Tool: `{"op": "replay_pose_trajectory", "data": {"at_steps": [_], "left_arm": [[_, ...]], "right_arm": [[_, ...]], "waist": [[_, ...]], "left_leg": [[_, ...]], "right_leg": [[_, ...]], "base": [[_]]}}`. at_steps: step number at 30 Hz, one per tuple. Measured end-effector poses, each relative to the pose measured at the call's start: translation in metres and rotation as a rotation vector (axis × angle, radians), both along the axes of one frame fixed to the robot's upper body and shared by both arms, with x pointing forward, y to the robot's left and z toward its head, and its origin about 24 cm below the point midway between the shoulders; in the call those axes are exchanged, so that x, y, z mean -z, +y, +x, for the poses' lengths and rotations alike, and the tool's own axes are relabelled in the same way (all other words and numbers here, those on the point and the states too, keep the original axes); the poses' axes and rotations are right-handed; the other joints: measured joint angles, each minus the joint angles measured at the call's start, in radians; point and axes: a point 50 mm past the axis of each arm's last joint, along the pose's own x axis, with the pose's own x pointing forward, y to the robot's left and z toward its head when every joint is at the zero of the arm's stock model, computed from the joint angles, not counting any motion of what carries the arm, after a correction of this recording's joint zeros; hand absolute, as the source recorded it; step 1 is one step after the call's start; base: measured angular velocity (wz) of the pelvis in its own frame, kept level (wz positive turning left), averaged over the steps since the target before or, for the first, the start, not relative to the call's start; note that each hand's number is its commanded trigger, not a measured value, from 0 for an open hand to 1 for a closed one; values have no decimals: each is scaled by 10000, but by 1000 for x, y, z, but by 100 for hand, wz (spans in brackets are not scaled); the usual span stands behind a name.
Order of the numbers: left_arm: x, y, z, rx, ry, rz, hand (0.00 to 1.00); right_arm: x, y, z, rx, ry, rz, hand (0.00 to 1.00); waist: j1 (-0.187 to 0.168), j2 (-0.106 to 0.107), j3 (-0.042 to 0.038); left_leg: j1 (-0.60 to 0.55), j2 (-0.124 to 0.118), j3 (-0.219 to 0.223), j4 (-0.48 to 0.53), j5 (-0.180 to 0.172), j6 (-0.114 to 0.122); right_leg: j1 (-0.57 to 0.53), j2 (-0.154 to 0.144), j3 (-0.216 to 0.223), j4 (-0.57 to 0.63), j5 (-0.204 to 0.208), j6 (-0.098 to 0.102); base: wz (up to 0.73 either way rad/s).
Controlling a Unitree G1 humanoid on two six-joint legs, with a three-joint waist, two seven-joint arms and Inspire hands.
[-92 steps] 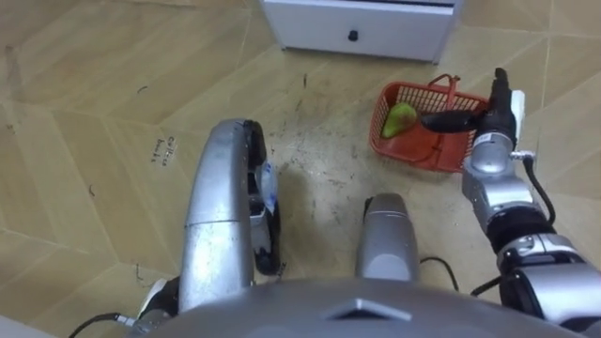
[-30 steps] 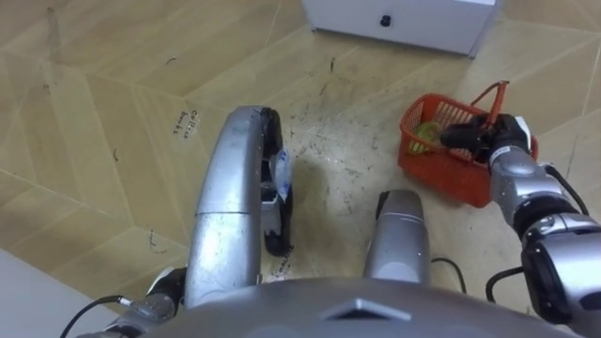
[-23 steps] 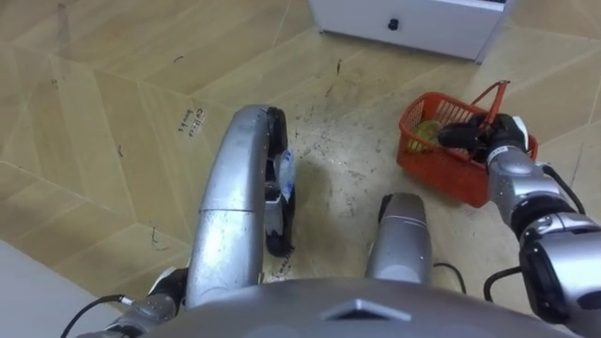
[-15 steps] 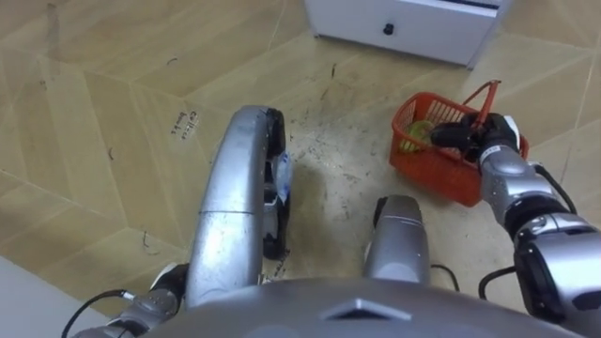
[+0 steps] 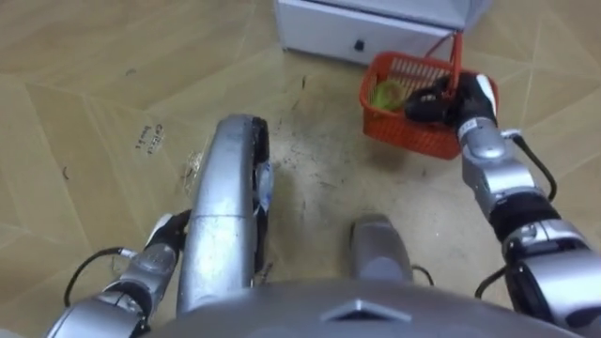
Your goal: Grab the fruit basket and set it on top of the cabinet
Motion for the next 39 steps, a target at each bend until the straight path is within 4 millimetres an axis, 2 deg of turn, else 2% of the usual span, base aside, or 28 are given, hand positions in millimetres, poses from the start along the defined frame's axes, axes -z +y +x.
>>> {"op": "replay_pose_trajectory", "data": {"at_steps": [1, 2, 3, 4, 5, 6, 7, 8, 9, 10, 11, 12, 13, 14, 15, 16, 18, 19, 21, 24, 27, 33, 39], "left_arm": [[-1, 2, 1, -186, -93, 76, 0], [-1, 3, 1, -309, -120, 90, 0], [-1, 4, -1, -482, -102, 58, 0], [0, 5, -3, -565, -45, 39, 0], [2, 7, -12, -623, 211, 48, 0], [-1, 3, 0, -304, -40, -129, 0], [-2, 0, 6, -217, -267, -254, 0], [-7, 6, 13, -522, -635, -176, 0], [-10, 8, 21, -827, -1016, -77, 0], [-11, 8, 23, -947, -1131, -28, 0], [-11, 9, 21, -1058, -1159, 47, 0], [-10, 13, 15, -1255, -1090, 169, 0], [-10, 15, 12, -1314, -1059, 300, 0], [-9, 22, 5, -1400, -944, 536, 0], [-10, 30, -1, -1496, -842, 758, 0], [-11, 33, -2, -1524, -839, 864, 0], [-12, 36, -10, -1674, -906, 978, 0], [-11, 35, -14, -1688, -878, 926, 0], [-8, 31, -31, -1669, -647, 781, 0], [-5, 32, -47, -1738, -227, 750, 0], [-2, 31, -60, -1772, 141, 658, 0], [-2, 30, -59, -1555, 170, 671, 0], [-2, 30, -60, -1377, 254, 596, 0]], "right_arm": [[0, 2, 0, -143, 22, -56, 100], [2, 3, -3, -243, 107, -103, 100], [3, 6, -5, -404, 123, -135, 100], [4, 8, -7, -489, 153, -131, 100], [10, 11, -14, -587, 425, -128, 100], [10, -5, -27, -233, 415, -335, 100], [7, -13, -28, -145, 358, -528, 100], [3, -15, -25, -12, 174, -535, 100], [-2, -9, -25, -213, -61, -467, 100], [-5, -6, -24, -361, -231, -386, 100], [-10, -1, -23, -651, -637, -253, 100], [-12, 2, -26, -993, -942, -330, 100], [-13, 4, -28, -1145, -1051, -359, 100], [-15, 7, -33, -1357, -1325, -367, 100], [-18, 8, -41, -1440, -1575, -272, 100], [-19, 8, -44, -1461, -1658, -248, 100], [-23, 7, -52, -1476, -1800, -167, 100], [-24, 7, -54, -1497, -1774, -138, 100], [-23, 8, -64, -1698, -1544, 32, 100], [-29, 10, -73, -1973, -1630, 312, 100], [-43, 13, -70, -2225, -2207, 438, 100], [-67, 16, -63, -2628, -3276, 583, 100], [-73, 15, -62, -2899, -3437, 664, 100]], "waist": [[55, 31, -10], [-11, 121, -33], [31, 182, -24], [87, 211, 17], [250, 251, 197], [195, 97, 44], [152, 256, -130], [423, 163, -148], [489, 173, -149], [513, 162, -143], [499, 150, -136], [524, 129, -129], [509, 124, -122], [502, 133, -122], [400, 18, -163], [385, -8, -178], [292, -95, -159], [273, -99, -157], [236, -57, -174], [259, 62, -162], [258, 120, -154], [251, 245, -214], [242, 229, -228]], "left_leg": [[141, 193, -81, -224, 4, 1], [371, 384, -169, -541, 87, 60], [626, 796, -161, -795, 468, 337], [700, 981, -146, -737, 913, 590], [553, 1141, 77, -617, 1729, 929], [396, 449, 1560, -2518, 1440, 1269], [437, 389, 2134, -3750, 1632, 1772], [567, 647, 2233, -4187, 1681, 1971], [901, 753, 2210, -5031, 1876, 1959], [1220, 758, 2188, -5564, 2063, 1882], [2116, 765, 2187, -6821, 2484, 1710], [3090, 788, 2086, -8131, 2980, 1421], [3575, 799, 1957, -8754, 3264, 1268], [4376, 793, 1601, -9923, 3830, 917], [4965, 777, 1500, -10938, 4365, 668], [5170, 841, 1494, -11287, 4599, 565], [5645, 1153, 1482, -12515, 5416, 286], [5747, 1195, 1480, -12733, 5582, 230], [6169, 1461, 1495, -13518, 6097, 17], [6471, 1773, 1515, -14080, 6551, -115], [6953, 1843, 1556, -14614, 6861, -224], [7351, 1834, 1562, -14944, 7070, -260], [7712, 1828, 1676, -15113, 7075, -249]], "right_leg": [[96, 10, 52, -589, -73, 157], [191, 79, 0, -1297, -102, 229], [223, 203, -28, -2131, -76, 279], [355, 220, -45, -2611, -41, 342], [947, 211, -152, -3704, 68, 565], [1570, -138, -324, -4880, 329, 916], [1677, -197, -343, -5350, 465, 922], [1605, -374, -653, -6108, 509, 804], [1368, -395, -970, -6865, 486, 549], [1214, -431, -1060, -7246, 456, 518], [991, -487, -1327, -8128, 439, 541], [863, -464, -1616, -9262, 444, 526], [852, -427, -1804, -9940, 427, 483], [1000, -260, -2295, -11384, 473, 447], [1471, -39, -2786, -12619, 827, 497], [1661, 51, -2950, -13108, 948, 508], [2222, 463, -3362, -14703, 1181, 431], [2309, 538, -3369, -14929, 1207, 378], [2487, 804, -3526, -15359, 1448, 49], [2727, 1138, -3845, -15656, 1651, -262], [3022, 1252, -3901, -15835, 1763, -402], [3317, 1283, -4018, -15865, 1790, -448], [3709, 1276, -4043, -16263, 2006, -365]], "base": [[-61], [-80], [-71], [-96], [-22], [10], [37], [-13], [-38], [-51], [-78], [-83], [-83], [-54], [-41], [-20], [-9], [-8], [-12], [5], [-1], [2], [-3]]}}
